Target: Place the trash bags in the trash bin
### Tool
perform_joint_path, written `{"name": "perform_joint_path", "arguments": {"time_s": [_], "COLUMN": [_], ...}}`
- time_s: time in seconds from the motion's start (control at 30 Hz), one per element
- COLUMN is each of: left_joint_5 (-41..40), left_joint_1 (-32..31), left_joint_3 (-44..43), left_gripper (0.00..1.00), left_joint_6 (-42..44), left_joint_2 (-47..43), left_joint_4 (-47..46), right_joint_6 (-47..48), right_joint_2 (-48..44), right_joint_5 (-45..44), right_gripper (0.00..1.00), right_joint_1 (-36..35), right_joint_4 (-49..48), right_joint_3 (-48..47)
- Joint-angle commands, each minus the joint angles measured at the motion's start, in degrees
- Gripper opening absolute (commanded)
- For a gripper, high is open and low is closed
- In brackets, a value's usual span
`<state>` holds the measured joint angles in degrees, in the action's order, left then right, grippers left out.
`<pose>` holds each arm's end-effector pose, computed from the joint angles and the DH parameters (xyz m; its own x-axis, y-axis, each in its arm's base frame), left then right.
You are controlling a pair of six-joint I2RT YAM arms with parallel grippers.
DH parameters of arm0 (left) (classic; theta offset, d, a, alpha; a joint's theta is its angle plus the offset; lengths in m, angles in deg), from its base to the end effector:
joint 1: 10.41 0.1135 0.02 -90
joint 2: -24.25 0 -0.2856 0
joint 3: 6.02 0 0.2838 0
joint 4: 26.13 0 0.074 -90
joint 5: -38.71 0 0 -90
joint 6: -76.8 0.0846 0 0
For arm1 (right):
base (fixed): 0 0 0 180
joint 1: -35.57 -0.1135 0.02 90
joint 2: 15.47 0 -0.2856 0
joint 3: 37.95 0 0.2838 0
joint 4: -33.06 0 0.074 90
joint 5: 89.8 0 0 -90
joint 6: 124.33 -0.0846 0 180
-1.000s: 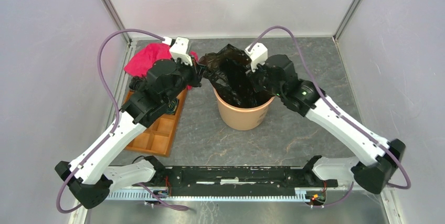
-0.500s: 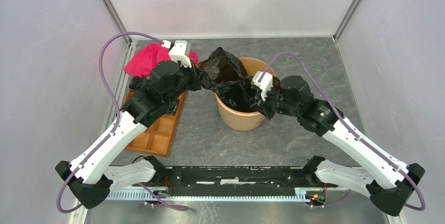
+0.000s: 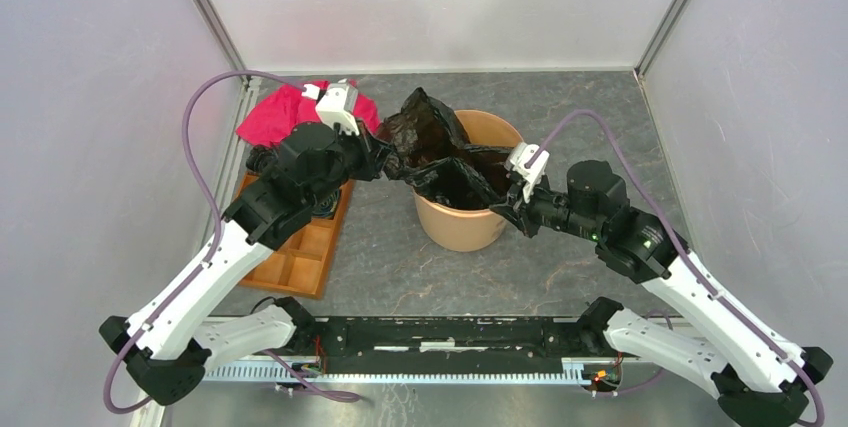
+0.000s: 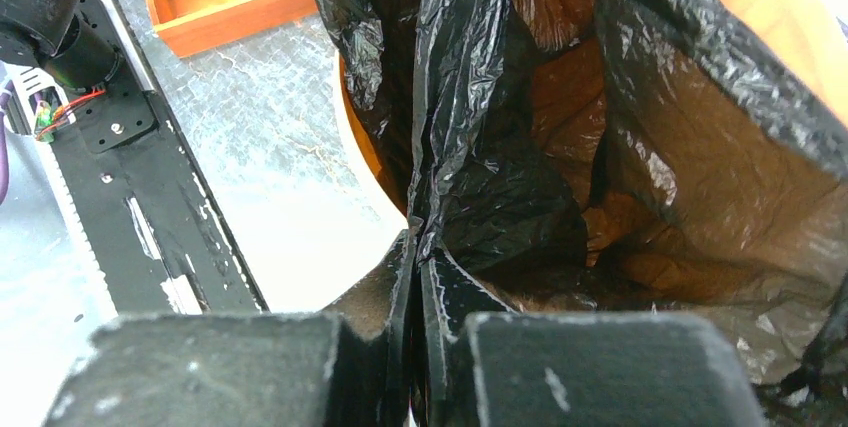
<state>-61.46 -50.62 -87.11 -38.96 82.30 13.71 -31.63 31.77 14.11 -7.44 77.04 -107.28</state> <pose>0.2239 -0.1697 0.4215 -0.4189 -0.2061 -0.8844 0.3601 0.8564 -0.3701 0.1572 0.1744 0.3717 -0.2334 -0.2803 -0.9311 -0.8372 0.5450 0.0458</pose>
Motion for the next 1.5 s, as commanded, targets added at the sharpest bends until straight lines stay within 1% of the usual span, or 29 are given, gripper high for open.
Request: {"name": "perform_joint_path", "arguments": {"time_s": [0.0,0.07,0.13,0.2,0.23,0.3,0.37,0.47,0.67,0.83,0.9,1.0,1.07,1.17,1.23,1.3,1.37,1.4,1.47], "left_joint_5": [2.32,2.22,1.8,1.9,1.94,2.89,3.95,4.19,2.37,0.69,-0.07,-0.38,-0.66,-1.07,-1.58,-1.34,-0.56,-0.31,-0.12], "left_joint_1": [0.22,0.21,0.2,0.22,0.22,0.19,0.17,0.21,0.16,0.22,0.15,0.2,0.22,0.22,0.19,0.19,0.22,0.22,0.21], "left_joint_3": [2.22,3.97,5.01,6.04,6.63,8.03,9.33,11.18,17.06,19.51,20.1,20.63,20.81,20.51,20.23,19.9,19.52,19.43,19.05], "left_gripper": [0.02,0.02,0.02,0.02,0.02,0.02,0.02,0.02,0.02,0.02,0.02,0.02,0.02,0.02,0.02,0.02,0.06,0.09,0.19], "left_joint_6": [-4.3,-4.86,-5.57,-6.53,-7.41,-8.85,-10.02,-10.45,-11.22,-10.07,-9.05,-7.83,-7.41,-6.39,-5.67,-4.99,-4.46,-4.44,-4.48], "left_joint_2": [-2.71,-3.36,-3.86,-4.44,-4.85,-5.35,-5.47,-5.68,-7.21,-7.86,-6.84,-4.02,-2.02,-0.34,-0.7,-1.3,-1.87,-2.14,-2.58], "left_joint_4": [-0.7,-0.08,0.93,1.17,0.88,-0.25,-1.08,-1.86,-1.93,-2.71,-4.53,-8.06,-9.95,-10.33,-9.35,-8.33,-7.34,-6.63,-4.56], "right_joint_6": [-1.01,-1.97,-4.13,-6.44,-7.37,-8.62,-9.31,-9.71,-11.01,-10.26,-11.13,-11.28,-10.9,-10.88,-10.83,-10.99,-11.73,-12.13,-12.98], "right_joint_2": [-2.54,-4.0,-6.51,-9.33,-10.57,-11.57,-11.47,-10.46,-10.67,-12.14,-12.88,-13.84,-13.17,-11.86,-11.57,-11.59,-12.41,-12.82,-13.74], "right_joint_5": [1.6,2.78,3.99,4.16,3.47,0.45,-2.75,-4.41,-10.53,-15.62,-18.93,-21.56,-24.98,-28.18,-27.11,-24.24,-22.12,-21.25,-20.33], "right_gripper": [0.07,0.05,0.05,0.08,0.11,0.15,0.15,0.24,0.27,0.32,0.39,0.5,0.53,0.59,0.66,0.73,0.8,0.83,0.86], "right_joint_1": [0.12,0.12,0.11,0.16,0.11,0.08,0.14,0.17,0.14,0.06,0.09,0.1,0.1,0.12,0.09,0.11,0.1,0.06,0.09], "right_joint_4": [-0.85,-1.37,-3.29,-5.83,-6.97,-7.12,-6.38,-6.05,-5.84,-4.42,-5.82,-10.87,-12.03,-7.84,-4.19,-0.42,2.93,4.08,6.85], "right_joint_3": [2.72,5.28,8.35,11.12,12.18,13.2,13.6,14.69,16.44,16.93,17.83,21.21,22.11,20.53,18.54,15.75,13.2,11.81,8.79]}}
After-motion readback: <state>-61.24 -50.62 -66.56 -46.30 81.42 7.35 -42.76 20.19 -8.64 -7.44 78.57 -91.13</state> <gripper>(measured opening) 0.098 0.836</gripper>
